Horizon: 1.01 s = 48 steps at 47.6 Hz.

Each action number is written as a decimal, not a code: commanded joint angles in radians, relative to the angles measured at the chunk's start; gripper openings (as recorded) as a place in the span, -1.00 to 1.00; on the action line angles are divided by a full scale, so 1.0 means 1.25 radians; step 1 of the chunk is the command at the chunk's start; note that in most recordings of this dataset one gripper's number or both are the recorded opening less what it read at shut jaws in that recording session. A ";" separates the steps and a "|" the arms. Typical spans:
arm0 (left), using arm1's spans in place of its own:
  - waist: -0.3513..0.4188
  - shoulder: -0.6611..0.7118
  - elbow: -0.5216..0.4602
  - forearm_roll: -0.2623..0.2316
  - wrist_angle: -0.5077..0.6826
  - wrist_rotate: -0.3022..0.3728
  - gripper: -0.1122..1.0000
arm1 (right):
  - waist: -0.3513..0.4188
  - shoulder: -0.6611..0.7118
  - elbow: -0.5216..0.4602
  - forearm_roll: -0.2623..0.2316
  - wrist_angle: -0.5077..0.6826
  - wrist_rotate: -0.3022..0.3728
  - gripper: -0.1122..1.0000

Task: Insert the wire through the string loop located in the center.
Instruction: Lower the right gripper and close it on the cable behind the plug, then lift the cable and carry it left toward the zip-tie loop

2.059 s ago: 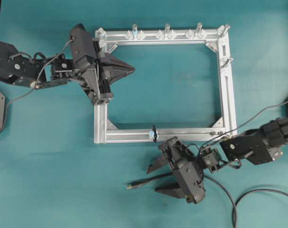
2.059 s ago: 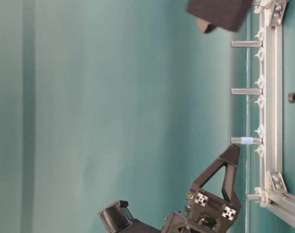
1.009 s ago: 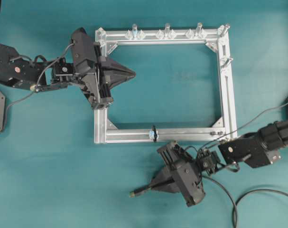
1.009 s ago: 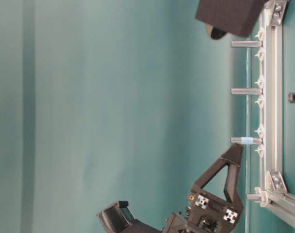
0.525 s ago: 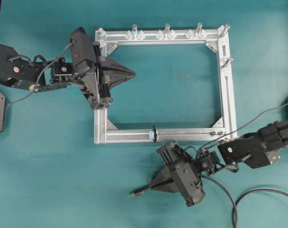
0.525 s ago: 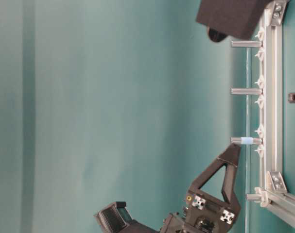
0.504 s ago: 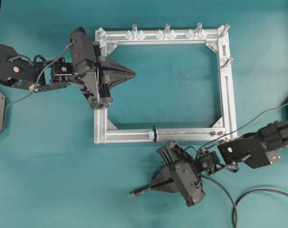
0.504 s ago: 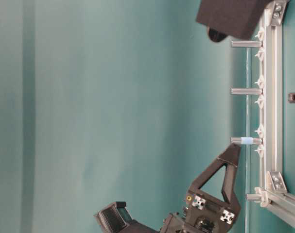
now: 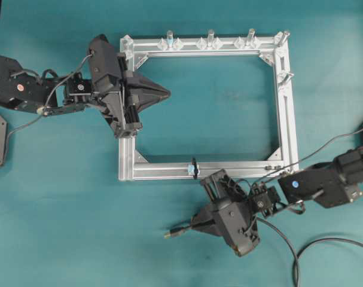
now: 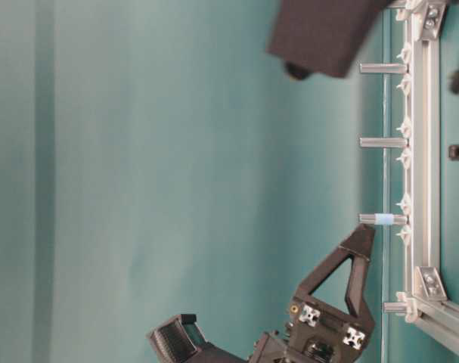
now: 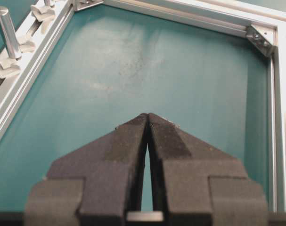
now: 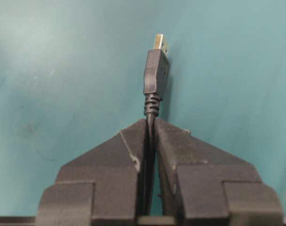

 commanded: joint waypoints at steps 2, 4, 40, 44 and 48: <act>-0.001 -0.018 -0.006 0.001 -0.004 -0.005 -0.80 | 0.001 -0.065 -0.005 0.002 0.026 -0.001 -0.68; -0.001 -0.018 -0.006 0.001 -0.004 -0.005 -0.80 | 0.001 -0.079 -0.005 0.002 0.038 0.000 -0.68; -0.006 -0.018 -0.005 0.001 -0.004 -0.004 -0.80 | 0.001 -0.152 0.025 0.002 0.121 0.000 -0.68; -0.006 -0.018 -0.006 0.001 -0.004 -0.004 -0.80 | 0.001 -0.153 0.029 0.002 0.121 0.000 -0.68; -0.007 -0.018 -0.006 0.001 -0.004 -0.004 -0.80 | 0.001 -0.157 0.036 0.002 0.121 0.000 -0.68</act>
